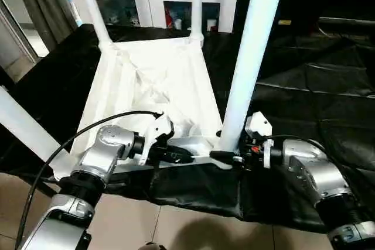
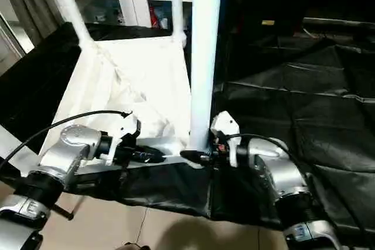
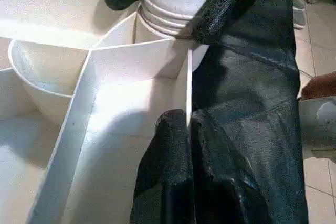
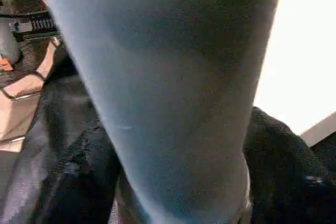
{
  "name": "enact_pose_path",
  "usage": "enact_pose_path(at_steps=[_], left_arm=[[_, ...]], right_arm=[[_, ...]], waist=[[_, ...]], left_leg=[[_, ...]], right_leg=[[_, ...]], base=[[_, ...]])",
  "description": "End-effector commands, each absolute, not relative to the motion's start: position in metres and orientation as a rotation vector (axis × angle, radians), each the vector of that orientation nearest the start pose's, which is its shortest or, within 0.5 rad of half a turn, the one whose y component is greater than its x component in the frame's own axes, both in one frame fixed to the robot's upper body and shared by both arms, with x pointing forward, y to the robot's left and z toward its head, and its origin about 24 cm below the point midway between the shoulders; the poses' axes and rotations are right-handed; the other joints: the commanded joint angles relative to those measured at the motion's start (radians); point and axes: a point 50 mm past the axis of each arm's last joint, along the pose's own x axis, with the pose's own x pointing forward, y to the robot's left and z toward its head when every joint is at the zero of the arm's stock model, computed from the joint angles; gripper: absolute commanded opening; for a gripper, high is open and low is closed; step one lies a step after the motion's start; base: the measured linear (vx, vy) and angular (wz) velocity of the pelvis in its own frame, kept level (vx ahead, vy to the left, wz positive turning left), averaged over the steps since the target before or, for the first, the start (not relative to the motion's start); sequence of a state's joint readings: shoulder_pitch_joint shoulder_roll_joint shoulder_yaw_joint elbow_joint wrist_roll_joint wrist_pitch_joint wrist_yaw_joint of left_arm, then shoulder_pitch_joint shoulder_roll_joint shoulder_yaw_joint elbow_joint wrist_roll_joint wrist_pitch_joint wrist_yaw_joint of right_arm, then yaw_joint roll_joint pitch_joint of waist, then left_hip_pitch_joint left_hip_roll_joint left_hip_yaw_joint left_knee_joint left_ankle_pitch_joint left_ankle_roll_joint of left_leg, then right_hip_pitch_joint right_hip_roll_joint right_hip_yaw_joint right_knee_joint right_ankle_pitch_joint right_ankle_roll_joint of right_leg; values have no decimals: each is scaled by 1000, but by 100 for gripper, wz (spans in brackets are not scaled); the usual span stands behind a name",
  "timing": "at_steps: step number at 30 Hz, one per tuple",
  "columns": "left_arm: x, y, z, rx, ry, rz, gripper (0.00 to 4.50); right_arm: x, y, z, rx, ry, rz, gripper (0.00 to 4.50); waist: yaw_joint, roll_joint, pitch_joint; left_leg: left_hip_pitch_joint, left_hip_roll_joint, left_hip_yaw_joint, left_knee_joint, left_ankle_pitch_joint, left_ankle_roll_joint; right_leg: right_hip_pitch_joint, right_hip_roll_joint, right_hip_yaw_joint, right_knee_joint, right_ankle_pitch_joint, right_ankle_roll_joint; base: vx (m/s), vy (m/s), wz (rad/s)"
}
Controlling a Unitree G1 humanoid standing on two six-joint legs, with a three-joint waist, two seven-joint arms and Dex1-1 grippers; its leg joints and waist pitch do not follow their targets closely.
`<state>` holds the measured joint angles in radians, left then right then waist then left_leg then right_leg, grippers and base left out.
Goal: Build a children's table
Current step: Rotate leg to tighten
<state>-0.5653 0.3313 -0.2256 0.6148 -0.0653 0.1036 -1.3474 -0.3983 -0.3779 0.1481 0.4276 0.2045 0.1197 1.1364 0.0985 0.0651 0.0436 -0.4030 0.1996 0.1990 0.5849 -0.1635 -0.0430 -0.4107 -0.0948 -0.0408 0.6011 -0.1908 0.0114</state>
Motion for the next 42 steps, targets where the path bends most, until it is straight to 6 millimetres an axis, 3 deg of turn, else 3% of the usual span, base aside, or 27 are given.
enact_pose_path(at_steps=[1, 5, 10, 12, 15, 17, 18, 19, 20, 21, 22, 23, 27, 29, 30, 31, 34, 37, 40, 41, 42], left_arm=[[309, 124, 57, 175, 350, -1478, 0], [313, 119, 55, 189, 329, -1408, 0], [324, 109, 51, 215, 316, -1257, 0], [331, 98, 50, 208, 298, -1159, 0], [338, 85, 50, 204, 277, -1065, 0], [340, 76, 50, 192, 264, -1020, 0], [341, 71, 49, 179, 258, -1003, 0], [341, 64, 49, 168, 251, -988, 0], [341, 64, 49, 168, 251, -988, 0], [339, 52, 50, 149, 237, -1000, 0], [337, 48, 50, 144, 231, -1018, 0], [336, 45, 50, 140, 226, -1034, 0], [331, 47, 49, 134, 223, -1099, 0], [329, 52, 49, 137, 226, -1141, 0], [327, 56, 48, 142, 231, -1171, 0], [326, 59, 48, 149, 236, -1193, 0], [323, 66, 47, 166, 249, -1241, 0], [320, 86, 50, 183, 263, -1334, 0], [316, 100, 53, 181, 285, -1410, 0], [315, 105, 54, 182, 295, -1428, 0], [314, 109, 55, 183, 306, -1446, 0]], right_arm=[[291, -152, 45, -99, 290, 1195, 298], [292, -149, 41, -72, 278, 1146, 274], [299, -146, 26, -46, 301, 941, 267], [303, -142, 13, -21, 352, 764, 267], [304, -135, 3, -7, 392, 644, 266], [304, -129, -2, -12, 406, 597, 266], [303, -125, -4, -13, 408, 589, 266], [303, -119, -5, -14, 406, 587, 266], [303, -119, -5, -14, 406, 587, 266], [303, -107, -3, 0, 391, 602, 266], [304, -104, -2, 15, 380, 611, 301], [305, -101, 0, 29, 370, 617, 322], [307, -99, 8, 38, 339, 674, 345], [306, -101, 12, 17, 322, 736, 370], [305, -103, 15, 10, 308, 792, 383], [304, -104, 17, 7, 301, 824, 383], [301, -108, 22, 2, 284, 897, 383], [295, -118, 32, -29, 261, 1062, 383], [292, -127, 37, -35, 267, 1152, 383], [292, -130, 38, -36, 272, 1176, 383], [292, -133, 39, -41, 274, 1195, 383]], waist=[[-1, -17, -60], [-4, -17, -59], [-11, -18, -57], [-16, -17, -53], [-17, -19, -47], [-20, -19, -43], [-21, -11, -41], [-20, -17, -46], [-18, -18, -46], [-18, -17, -45], [-17, 0, -44], [-21, -9, -46], [-21, -7, -48], [-21, -10, -49], [-19, -10, -52], [-19, -17, -53], [-14, -15, -57], [-8, -16, -63], [-6, -11, -69], [-6, -13, -70], [-5, -12, -71]], left_leg=[[30, 32, -11, -65, -206, 73], [30, 30, -11, -66, -213, 61], [31, 28, -12, -70, -242, 39], [33, 26, -11, -74, -268, 23], [38, 25, -17, -81, -324, 0], [47, 23, -18, -85, -368, -16], [52, 22, -19, -87, -398, -27], [49, 21, -22, -89, -382, -24], [48, 20, -21, -90, -373, -19], [46, 19, -22, -90, -368, -4], [45, 19, -24, -92, -375, -5], [45, 19, -23, -92, -383, -1], [41, 20, -25, -95, -378, 8], [40, 20, -24, -95, -373, 10], [37, 22, -24, -93, -351, 20], [35, 22, -22, -92, -339, 26], [30, 23, -20, -87, -282, 50], [24, 21, -14, -73, -206, 90], [23, 25, -14, -66, -156, 107], [23, 26, -11, -61, -127, 120], [24, 27, -11, -61, -124, 122]], right_leg=[[45, -42, 22, -59, -120, -259], [44, -42, 24, -61, -120, -254], [42, -44, 25, -70, -188, -233], [37, -43, 26, -78, -236, -219], [38, -45, 26, -89, -345, -181], [31, -45, 27, -100, -414, -159], [29, -46, 28, -107, -448, -147], [37, -46, 28, -105, -428, -141], [35, -45, 28, -107, -419, -138], [35, -47, 29, -107, -416, -136], [34, -49, 28, -106, -423, -135], [34, -47, 26, -110, -426, -128], [36, -47, 25, -108, -408, -127], [37, -48, 26, -107, -402, -129], [41, -49, 25, -104, -370, -135], [42, -48, 26, -103, -351, -139], [48, -50, 25, -93, -268, -165], [54, -48, 21, -78, -174, -199], [53, -45, 19, -64, -88, -229], [52, -40, 18, -56, -16, -253], [52, -40, 18, -54, -4, -260]], base=[[0, 0, 0], [0, 0, 0], [0, 0, 0], [0, 0, 0], [0, 0, 0], [0, 0, 0], [0, 0, 0], [0, 0, 0], [0, 0, 0], [0, 0, 0], [0, 0, 0], [0, 0, 0], [0, 0, 0], [0, 0, 0], [0, 0, 0], [0, 0, 0], [0, 0, 0], [0, 0, 0], [0, 0, 0], [0, 0, 0], [0, 0, 0]])
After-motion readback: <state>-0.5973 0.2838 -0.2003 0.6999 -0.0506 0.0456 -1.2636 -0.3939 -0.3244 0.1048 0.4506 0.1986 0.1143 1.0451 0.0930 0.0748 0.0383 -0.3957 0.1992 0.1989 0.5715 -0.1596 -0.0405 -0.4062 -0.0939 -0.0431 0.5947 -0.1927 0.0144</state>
